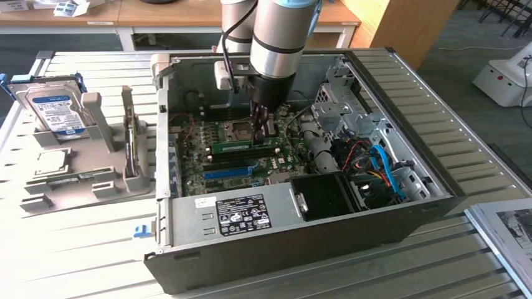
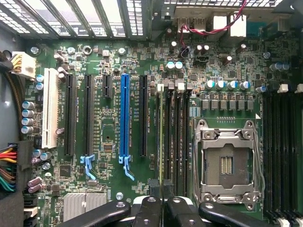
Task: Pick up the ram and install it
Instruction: 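Insert the ram into the slot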
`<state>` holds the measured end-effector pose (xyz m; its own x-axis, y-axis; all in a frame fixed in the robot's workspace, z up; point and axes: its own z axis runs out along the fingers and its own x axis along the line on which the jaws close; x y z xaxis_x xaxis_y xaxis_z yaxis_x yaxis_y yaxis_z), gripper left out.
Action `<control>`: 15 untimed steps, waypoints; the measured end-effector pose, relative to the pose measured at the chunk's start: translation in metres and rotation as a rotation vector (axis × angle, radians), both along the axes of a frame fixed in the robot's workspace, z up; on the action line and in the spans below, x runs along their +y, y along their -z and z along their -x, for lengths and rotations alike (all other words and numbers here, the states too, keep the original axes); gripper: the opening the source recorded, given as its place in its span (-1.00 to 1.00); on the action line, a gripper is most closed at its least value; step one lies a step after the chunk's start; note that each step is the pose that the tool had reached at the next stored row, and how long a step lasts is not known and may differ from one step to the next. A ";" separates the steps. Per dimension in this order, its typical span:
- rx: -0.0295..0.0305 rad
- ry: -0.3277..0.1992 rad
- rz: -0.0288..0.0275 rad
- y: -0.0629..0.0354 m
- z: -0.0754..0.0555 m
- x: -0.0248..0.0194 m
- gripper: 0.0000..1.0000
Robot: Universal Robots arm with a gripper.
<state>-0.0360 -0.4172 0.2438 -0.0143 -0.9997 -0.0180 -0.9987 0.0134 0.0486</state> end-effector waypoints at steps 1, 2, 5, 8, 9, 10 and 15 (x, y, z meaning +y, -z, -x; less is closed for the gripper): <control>0.0000 0.000 0.0000 0.0000 0.000 0.0000 -0.76; 0.0000 0.000 -0.0001 0.0000 0.000 0.0000 -0.76; 0.0000 0.000 -0.0001 0.0001 0.000 0.0000 -0.76; -0.0002 0.000 -0.0005 0.0011 0.000 0.0001 -0.76; -0.0001 0.000 -0.0002 0.0016 0.000 0.0000 -0.76; 0.0000 0.000 -0.0001 0.0022 0.000 0.0000 -0.76; 0.0000 0.000 -0.0001 0.0062 0.000 0.0000 -0.76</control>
<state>-0.0356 -0.4172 0.2376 -0.0142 -0.9997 -0.0181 -0.9987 0.0133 0.0486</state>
